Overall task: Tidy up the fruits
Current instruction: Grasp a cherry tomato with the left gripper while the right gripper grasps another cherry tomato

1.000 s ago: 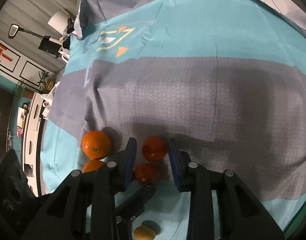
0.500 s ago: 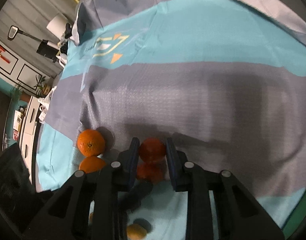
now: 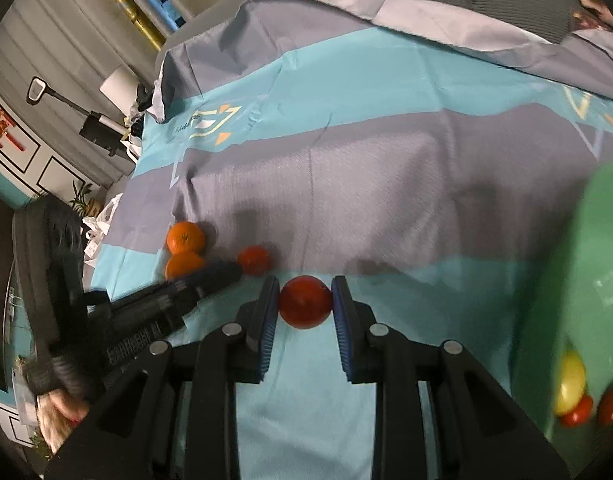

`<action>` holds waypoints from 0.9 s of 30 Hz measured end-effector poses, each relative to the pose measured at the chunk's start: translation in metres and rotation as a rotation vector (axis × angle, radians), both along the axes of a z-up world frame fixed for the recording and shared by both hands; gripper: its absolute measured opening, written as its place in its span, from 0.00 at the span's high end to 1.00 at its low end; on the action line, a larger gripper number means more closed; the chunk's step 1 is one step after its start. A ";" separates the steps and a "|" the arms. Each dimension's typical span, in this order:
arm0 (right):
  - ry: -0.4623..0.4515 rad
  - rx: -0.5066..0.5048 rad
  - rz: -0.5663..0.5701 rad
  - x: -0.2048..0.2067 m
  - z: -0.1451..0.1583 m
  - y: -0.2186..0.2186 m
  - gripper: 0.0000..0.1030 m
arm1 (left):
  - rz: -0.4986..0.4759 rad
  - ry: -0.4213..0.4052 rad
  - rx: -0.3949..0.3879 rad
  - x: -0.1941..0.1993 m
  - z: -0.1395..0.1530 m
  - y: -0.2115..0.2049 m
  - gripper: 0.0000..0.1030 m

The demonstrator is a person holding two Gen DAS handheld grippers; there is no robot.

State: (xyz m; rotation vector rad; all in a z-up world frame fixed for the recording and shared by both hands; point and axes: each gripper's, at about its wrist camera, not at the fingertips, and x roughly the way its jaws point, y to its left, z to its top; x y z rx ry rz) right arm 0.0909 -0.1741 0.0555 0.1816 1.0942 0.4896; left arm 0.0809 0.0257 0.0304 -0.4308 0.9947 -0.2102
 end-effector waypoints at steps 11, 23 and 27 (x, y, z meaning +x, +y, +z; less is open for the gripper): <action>-0.025 0.033 0.025 -0.022 0.002 -0.005 0.73 | 0.005 0.045 0.009 0.010 -0.008 -0.004 0.80; -0.040 0.043 0.016 -0.036 0.004 -0.012 0.73 | 0.002 0.057 0.112 0.020 -0.015 -0.015 0.66; -0.042 0.039 0.015 -0.035 0.004 -0.010 0.73 | 0.001 0.051 0.163 0.020 -0.016 -0.022 0.66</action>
